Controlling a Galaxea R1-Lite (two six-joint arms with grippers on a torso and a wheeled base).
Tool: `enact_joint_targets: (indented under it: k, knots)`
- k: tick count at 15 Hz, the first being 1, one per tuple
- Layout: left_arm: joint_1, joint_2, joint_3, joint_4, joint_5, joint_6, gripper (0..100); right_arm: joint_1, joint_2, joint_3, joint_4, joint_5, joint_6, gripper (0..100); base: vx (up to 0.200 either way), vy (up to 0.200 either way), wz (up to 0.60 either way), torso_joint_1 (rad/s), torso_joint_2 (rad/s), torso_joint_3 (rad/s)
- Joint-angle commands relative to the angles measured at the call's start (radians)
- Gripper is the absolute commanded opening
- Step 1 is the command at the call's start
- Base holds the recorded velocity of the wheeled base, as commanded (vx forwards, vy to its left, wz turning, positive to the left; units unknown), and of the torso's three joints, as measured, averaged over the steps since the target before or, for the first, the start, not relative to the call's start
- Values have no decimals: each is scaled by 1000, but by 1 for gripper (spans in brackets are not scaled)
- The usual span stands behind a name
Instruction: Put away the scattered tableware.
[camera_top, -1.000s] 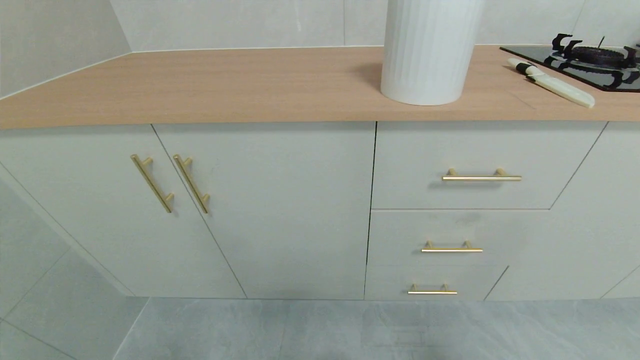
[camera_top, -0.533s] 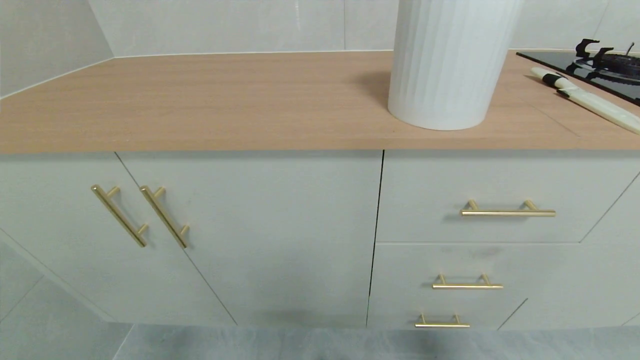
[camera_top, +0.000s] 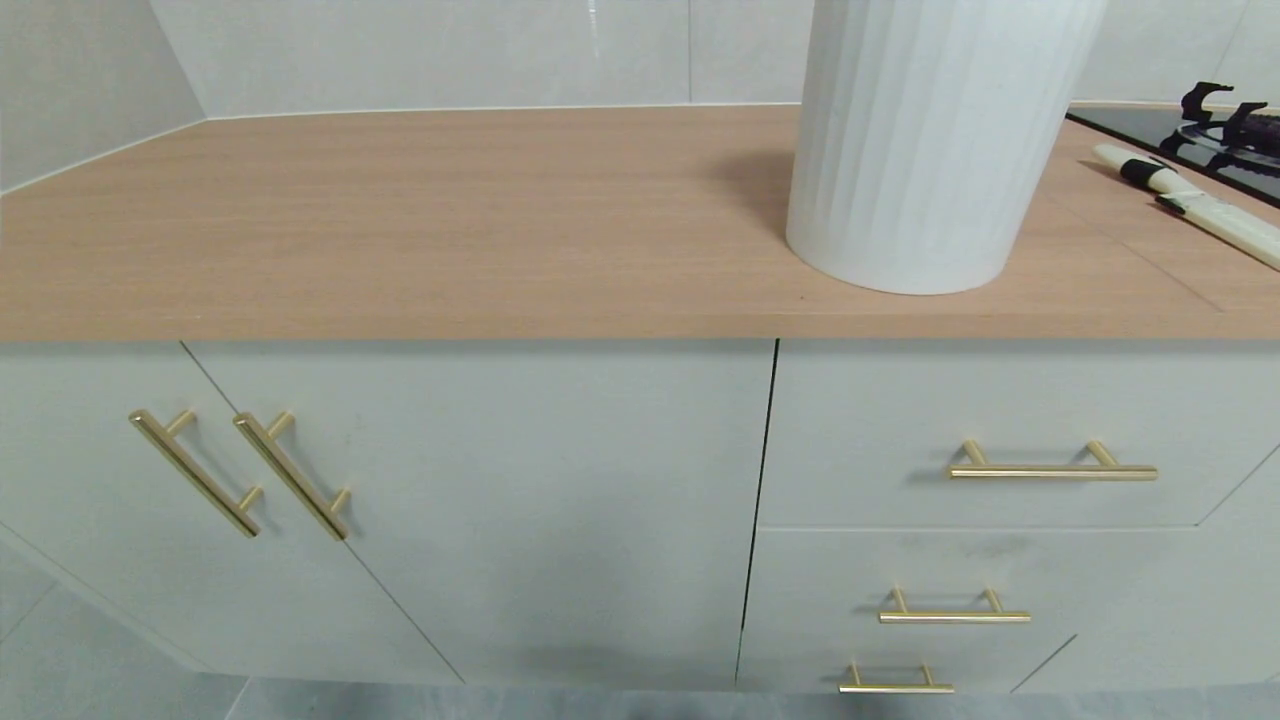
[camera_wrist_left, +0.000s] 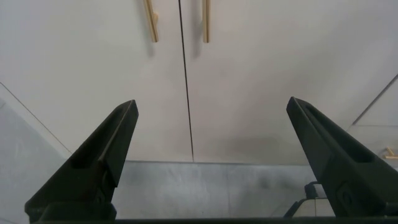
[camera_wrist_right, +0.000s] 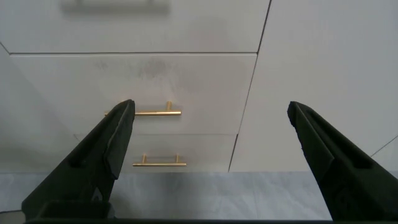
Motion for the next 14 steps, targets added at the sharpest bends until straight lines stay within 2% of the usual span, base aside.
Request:
enact_joint_targets:
  k: [1, 13, 14]
  knots:
    - [0, 0, 0, 0, 0, 0, 100, 0, 2, 0, 0, 0, -1, 100, 0, 0, -600, 7, -2, 7]
    - [0, 0, 0, 0, 0, 0, 100, 1, 2, 0, 0, 0, -1, 100, 0, 0, 0, 0, 0, 0]
    - [0, 0, 0, 0, 0, 0, 100, 0, 2, 0, 0, 0, -1, 100, 0, -200, 0, -2, -2, 7]
